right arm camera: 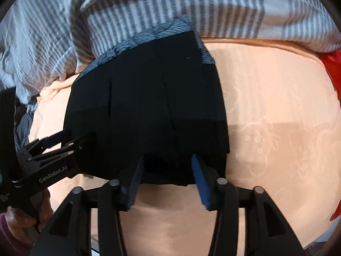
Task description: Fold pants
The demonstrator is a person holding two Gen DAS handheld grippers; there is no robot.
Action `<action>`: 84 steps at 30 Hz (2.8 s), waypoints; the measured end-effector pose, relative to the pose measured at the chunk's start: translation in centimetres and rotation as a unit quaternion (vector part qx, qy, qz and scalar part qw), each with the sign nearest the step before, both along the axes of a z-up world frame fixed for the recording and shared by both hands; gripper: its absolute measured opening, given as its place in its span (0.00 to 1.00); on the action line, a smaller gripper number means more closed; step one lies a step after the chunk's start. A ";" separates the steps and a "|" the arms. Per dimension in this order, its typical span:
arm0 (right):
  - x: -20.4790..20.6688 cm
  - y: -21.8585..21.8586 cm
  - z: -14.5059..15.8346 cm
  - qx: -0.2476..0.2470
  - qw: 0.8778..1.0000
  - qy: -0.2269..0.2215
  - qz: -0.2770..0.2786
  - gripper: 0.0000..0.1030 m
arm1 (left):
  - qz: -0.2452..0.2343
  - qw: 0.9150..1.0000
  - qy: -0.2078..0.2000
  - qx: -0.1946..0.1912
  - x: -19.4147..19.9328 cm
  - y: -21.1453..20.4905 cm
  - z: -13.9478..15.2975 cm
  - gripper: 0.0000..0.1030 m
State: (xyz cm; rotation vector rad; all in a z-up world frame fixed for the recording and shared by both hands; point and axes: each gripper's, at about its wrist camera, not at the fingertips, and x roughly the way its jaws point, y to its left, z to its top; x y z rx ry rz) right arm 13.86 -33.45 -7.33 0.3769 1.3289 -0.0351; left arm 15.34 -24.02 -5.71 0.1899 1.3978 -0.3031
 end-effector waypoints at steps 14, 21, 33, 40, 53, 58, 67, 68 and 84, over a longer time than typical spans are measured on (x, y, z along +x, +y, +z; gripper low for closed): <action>-1.8 -2.2 0.3 0.035 0.999 0.021 -0.021 0.56 | 0.002 1.000 0.007 0.001 0.8 1.4 1.8 0.76; -2.0 -4.5 0.7 0.051 0.997 0.024 -0.051 0.57 | 0.021 1.000 0.007 0.006 2.9 3.9 2.2 0.76; -1.2 -5.3 1.1 0.057 0.997 0.019 -0.057 0.68 | 0.028 0.998 0.045 -0.042 4.8 7.7 1.7 0.76; -0.7 -6.6 0.9 0.069 0.995 0.018 -0.070 0.69 | 0.027 0.998 0.048 -0.044 5.5 7.1 0.7 0.76; 1.2 -10.4 -2.1 0.179 0.982 -0.011 -0.065 0.72 | -0.017 0.990 0.099 -0.103 7.9 7.8 -2.7 0.76; 2.7 -10.6 -3.9 0.217 0.976 -0.001 -0.027 0.72 | -0.041 0.985 0.118 -0.115 8.4 7.9 -3.5 0.76; 4.0 -11.5 -5.9 0.291 0.957 -0.009 0.008 0.74 | -0.037 0.974 0.158 -0.161 9.8 8.9 -5.7 0.84; 4.2 -11.5 -6.0 0.298 0.954 -0.010 0.010 0.74 | -0.034 0.974 0.157 -0.161 9.9 9.0 -6.0 0.88; 5.9 -11.4 -6.9 0.341 0.940 0.006 -0.015 0.66 | 0.015 0.975 0.128 -0.179 8.1 6.4 -6.3 0.78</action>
